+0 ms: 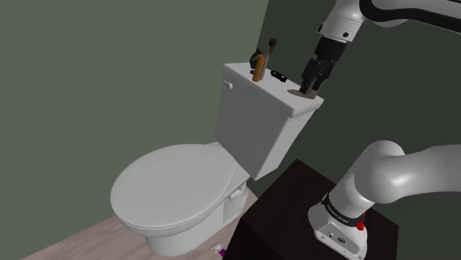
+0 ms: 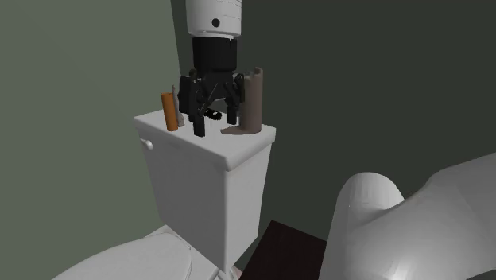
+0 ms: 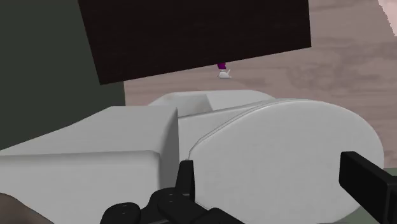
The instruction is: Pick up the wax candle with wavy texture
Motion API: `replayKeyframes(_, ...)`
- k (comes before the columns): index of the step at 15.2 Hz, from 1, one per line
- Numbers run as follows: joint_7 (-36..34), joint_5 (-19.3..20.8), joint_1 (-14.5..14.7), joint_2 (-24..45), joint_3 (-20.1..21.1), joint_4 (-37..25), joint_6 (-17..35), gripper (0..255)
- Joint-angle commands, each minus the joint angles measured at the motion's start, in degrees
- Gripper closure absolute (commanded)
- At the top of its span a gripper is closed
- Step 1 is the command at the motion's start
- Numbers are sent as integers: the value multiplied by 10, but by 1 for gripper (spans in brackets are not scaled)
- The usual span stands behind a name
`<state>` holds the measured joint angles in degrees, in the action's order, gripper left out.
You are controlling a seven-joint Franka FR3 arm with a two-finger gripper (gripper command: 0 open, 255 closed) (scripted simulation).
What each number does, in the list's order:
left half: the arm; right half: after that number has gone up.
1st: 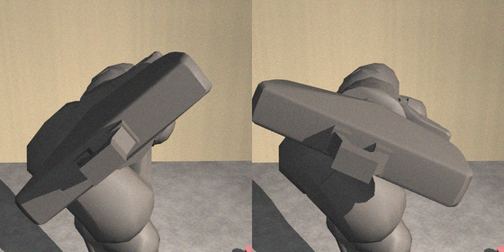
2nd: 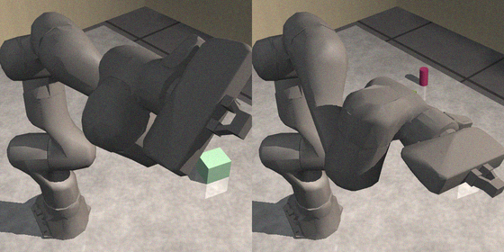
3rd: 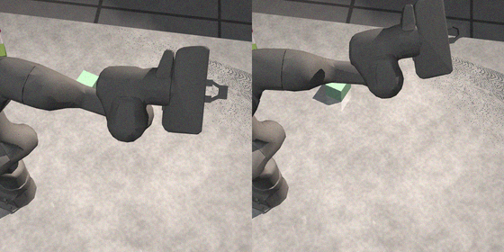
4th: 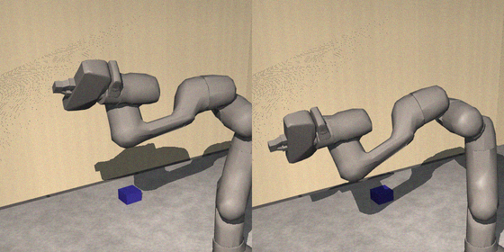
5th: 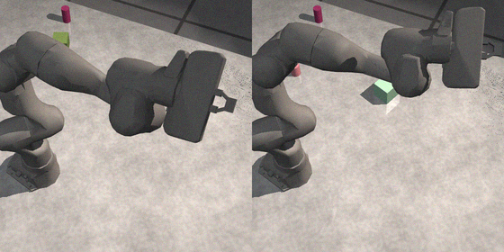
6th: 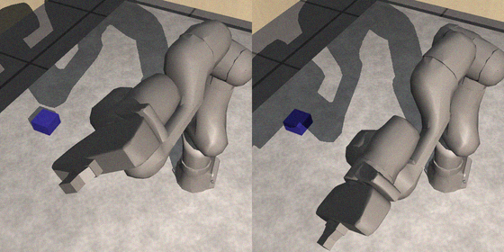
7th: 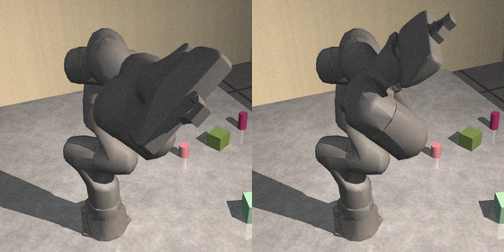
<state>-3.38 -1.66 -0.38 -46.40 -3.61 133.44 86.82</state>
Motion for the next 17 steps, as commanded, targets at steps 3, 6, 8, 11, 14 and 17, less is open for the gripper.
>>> replayKeyframes(3, 17, 18, -9, 13, -19, -18, 3, 0)
replayKeyframes(6, 43, 41, -22, 34, -47, -49, 7, 0)
replayKeyframes(8, 59, 55, -29, 50, -66, -71, 10, 0)
replayKeyframes(11, 85, 72, -38, 75, -94, -108, 14, 0)
replayKeyframes(14, 110, 86, -45, 104, -122, -149, 18, 0)
replayKeyframes(17, 136, 95, -50, 134, -150, -193, 21, 0)
